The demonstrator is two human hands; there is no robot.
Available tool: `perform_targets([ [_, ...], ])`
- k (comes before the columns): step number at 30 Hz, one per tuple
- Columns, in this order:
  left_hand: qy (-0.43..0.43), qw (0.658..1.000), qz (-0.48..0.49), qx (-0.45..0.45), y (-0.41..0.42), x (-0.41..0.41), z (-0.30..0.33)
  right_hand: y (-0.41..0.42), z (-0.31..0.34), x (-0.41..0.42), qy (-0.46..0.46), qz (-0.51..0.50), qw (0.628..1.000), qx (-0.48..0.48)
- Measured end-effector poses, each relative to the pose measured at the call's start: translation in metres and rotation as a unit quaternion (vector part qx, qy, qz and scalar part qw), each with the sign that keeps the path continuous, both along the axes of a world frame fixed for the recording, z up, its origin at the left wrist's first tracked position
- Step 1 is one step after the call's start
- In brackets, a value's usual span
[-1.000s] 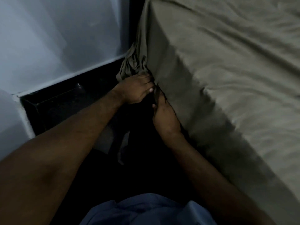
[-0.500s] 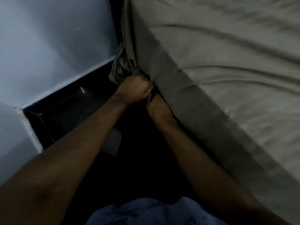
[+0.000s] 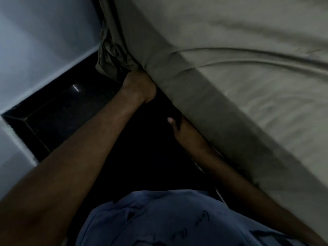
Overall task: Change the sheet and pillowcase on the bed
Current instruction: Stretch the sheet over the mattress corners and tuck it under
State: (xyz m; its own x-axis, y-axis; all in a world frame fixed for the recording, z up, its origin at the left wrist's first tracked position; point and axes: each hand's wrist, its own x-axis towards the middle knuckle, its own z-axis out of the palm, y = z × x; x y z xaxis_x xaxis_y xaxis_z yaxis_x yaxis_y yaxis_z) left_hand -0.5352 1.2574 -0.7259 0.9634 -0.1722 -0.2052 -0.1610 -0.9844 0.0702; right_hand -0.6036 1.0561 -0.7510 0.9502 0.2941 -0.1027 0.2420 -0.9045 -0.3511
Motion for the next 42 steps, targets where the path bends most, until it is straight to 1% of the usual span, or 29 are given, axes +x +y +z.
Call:
perform_targets([
  [2, -0.021, 0.998, -0.019, -0.048, 0.001, -0.012, 0.01, 0.02, 0.007, 0.01, 0.017, -0.046, 0.998, 0.047],
  [3, -0.047, 0.994, -0.032, -0.098, 0.003, -0.025, 0.018, 0.031, 0.014, 0.012, 0.039, -0.041, 0.998, 0.033],
  [4, -0.083, 0.986, -0.054, -0.136, 0.006, -0.035, 0.017, 0.039, 0.027, 0.011, 0.08, -0.016, 0.997, 0.009],
  [6, -0.088, 0.982, -0.003, -0.166, 0.015, -0.05, 0.02, 0.04, 0.046, 0.004, 0.122, 0.064, 0.989, -0.049],
  [8, -0.138, 0.969, 0.076, -0.189, 0.026, -0.055, 0.015, 0.037, 0.068, -0.01, 0.09, 0.147, 0.984, -0.037],
  [10, -0.174, 0.957, 0.134, -0.192, 0.038, -0.049, 0.012, 0.053, 0.086, -0.013, 0.046, 0.196, 0.979, -0.004],
  [13, -0.217, 0.942, 0.174, -0.186, 0.047, -0.025, 0.013, 0.095, 0.083, 0.025, -0.088, 0.18, 0.98, 0.014],
  [15, -0.222, 0.93, 0.216, -0.197, 0.06, -0.01, 0.003, 0.117, 0.085, 0.057, -0.125, 0.208, 0.97, -0.031],
  [17, -0.227, 0.927, 0.22, -0.201, 0.074, 0.001, -0.005, 0.132, 0.085, 0.08, -0.104, 0.253, 0.959, -0.069],
  [18, -0.226, 0.922, 0.216, -0.229, 0.081, 0.008, -0.017, 0.14, 0.084, 0.09, -0.099, 0.265, 0.957, -0.064],
  [19, -0.214, 0.918, 0.211, -0.258, 0.083, 0.006, -0.012, 0.144, 0.08, 0.099, -0.097, 0.273, 0.954, -0.075],
  [20, -0.211, 0.907, 0.23, -0.284, 0.089, 0.02, -0.044, 0.149, 0.081, 0.101, -0.122, 0.285, 0.946, -0.098],
  [21, -0.204, 0.911, 0.22, -0.283, 0.102, 0.037, -0.079, 0.152, 0.082, 0.102, -0.129, 0.299, 0.935, -0.138],
  [22, -0.215, 0.902, 0.235, -0.291, 0.111, 0.05, -0.105, 0.154, 0.083, 0.102, -0.143, 0.332, 0.915, -0.18],
  [23, -0.226, 0.9, 0.234, -0.291, 0.115, 0.062, -0.131, 0.159, 0.088, 0.103, -0.144, 0.354, 0.897, -0.219],
  [24, -0.203, 0.908, 0.227, -0.288, 0.114, 0.067, -0.145, 0.16, 0.094, 0.104, -0.161, 0.375, 0.882, -0.235],
  [25, -0.159, 0.931, 0.202, -0.261, 0.116, 0.066, -0.143, 0.162, 0.101, 0.108, -0.175, 0.362, 0.886, -0.231],
  [26, -0.118, 0.942, 0.212, -0.23, 0.115, 0.061, -0.121, 0.165, 0.107, 0.114, -0.202, 0.334, 0.893, -0.223],
  [27, -0.101, 0.956, 0.213, -0.176, 0.106, 0.044, -0.084, 0.166, 0.114, 0.121, -0.251, 0.323, 0.886, -0.218],
  [28, -0.096, 0.957, 0.226, -0.157, 0.1, 0.028, -0.041, 0.171, 0.12, 0.131, -0.286, 0.314, 0.884, -0.196],
  [29, -0.105, 0.955, 0.239, -0.14, 0.097, 0.015, -0.019, 0.176, 0.125, 0.137, -0.3, 0.309, 0.881, -0.195],
  [30, -0.099, 0.952, 0.254, -0.141, 0.096, 0.021, -0.021, 0.181, 0.134, 0.134, -0.31, 0.305, 0.876, -0.207],
  [32, -0.095, 0.949, 0.264, -0.142, 0.094, 0.027, -0.016, 0.183, 0.14, 0.132, -0.359, 0.311, 0.847, -0.238],
  [33, -0.083, 0.956, 0.258, -0.11, 0.094, 0.032, -0.014, 0.184, 0.147, 0.132, -0.383, 0.313, 0.838, -0.23],
  [35, -0.095, 0.956, 0.266, -0.073, 0.089, 0.042, -0.014, 0.182, 0.164, 0.146, -0.426, 0.318, 0.824, -0.196],
  [37, -0.102, 0.963, 0.246, -0.042, 0.083, 0.045, -0.013, 0.18, 0.182, 0.169, -0.426, 0.326, 0.827, -0.17],
  [39, -0.106, 0.966, 0.231, -0.04, 0.077, 0.051, -0.018, 0.178, 0.186, 0.186, -0.339, 0.338, 0.86, -0.177],
  [40, -0.108, 0.961, 0.248, -0.06, 0.074, 0.054, -0.021, 0.179, 0.183, 0.191, -0.304, 0.335, 0.873, -0.183],
  [42, -0.102, 0.95, 0.283, -0.081, 0.068, 0.059, -0.023, 0.185, 0.173, 0.197, -0.312, 0.325, 0.877, -0.164],
])
